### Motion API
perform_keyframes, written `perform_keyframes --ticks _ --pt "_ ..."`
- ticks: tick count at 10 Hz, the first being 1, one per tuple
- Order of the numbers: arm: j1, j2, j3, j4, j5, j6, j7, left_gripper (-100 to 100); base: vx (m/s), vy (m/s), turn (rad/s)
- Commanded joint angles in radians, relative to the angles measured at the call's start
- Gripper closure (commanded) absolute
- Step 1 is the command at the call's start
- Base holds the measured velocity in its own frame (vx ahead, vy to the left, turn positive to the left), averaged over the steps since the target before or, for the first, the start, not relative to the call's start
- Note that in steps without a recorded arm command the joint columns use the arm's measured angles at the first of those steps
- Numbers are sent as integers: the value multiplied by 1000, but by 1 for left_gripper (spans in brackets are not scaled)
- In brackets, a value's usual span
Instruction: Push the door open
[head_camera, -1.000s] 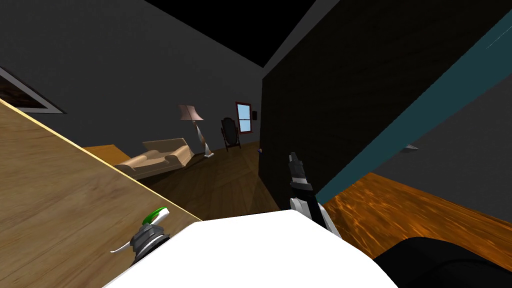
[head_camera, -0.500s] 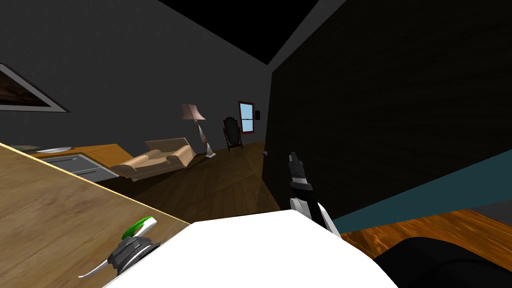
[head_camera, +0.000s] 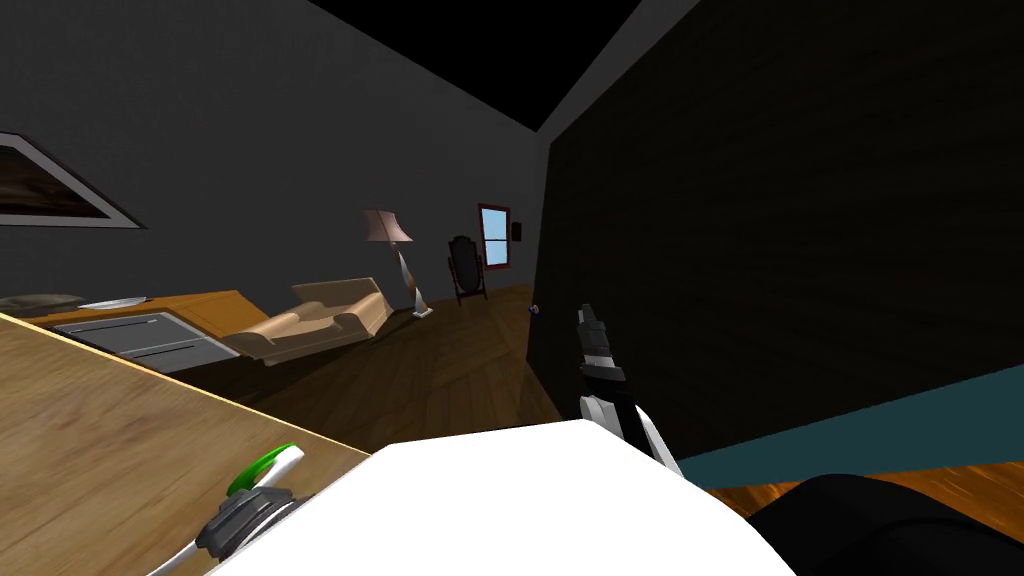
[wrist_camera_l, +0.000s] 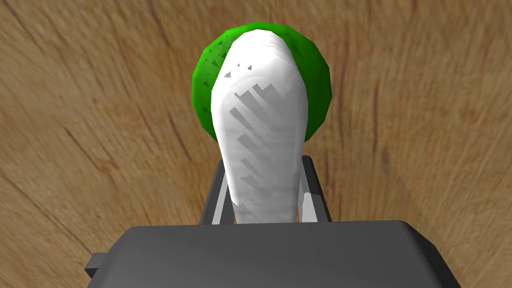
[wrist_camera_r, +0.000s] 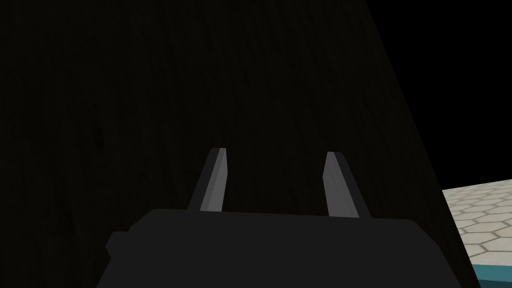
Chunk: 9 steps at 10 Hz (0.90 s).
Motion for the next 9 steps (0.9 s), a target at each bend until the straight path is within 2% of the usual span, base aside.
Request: perform_keyframes --ticks 1,4,6,9 --pt "1 3 27 -10 14 -2 -14 100 141 131 27" --pt "6 3 64 -6 35 -5 -29 100 161 156 33" --pt "10 3 100 -2 55 -7 -43 100 160 159 41" --pt "14 3 129 2 72 -9 -55 100 154 122 34"
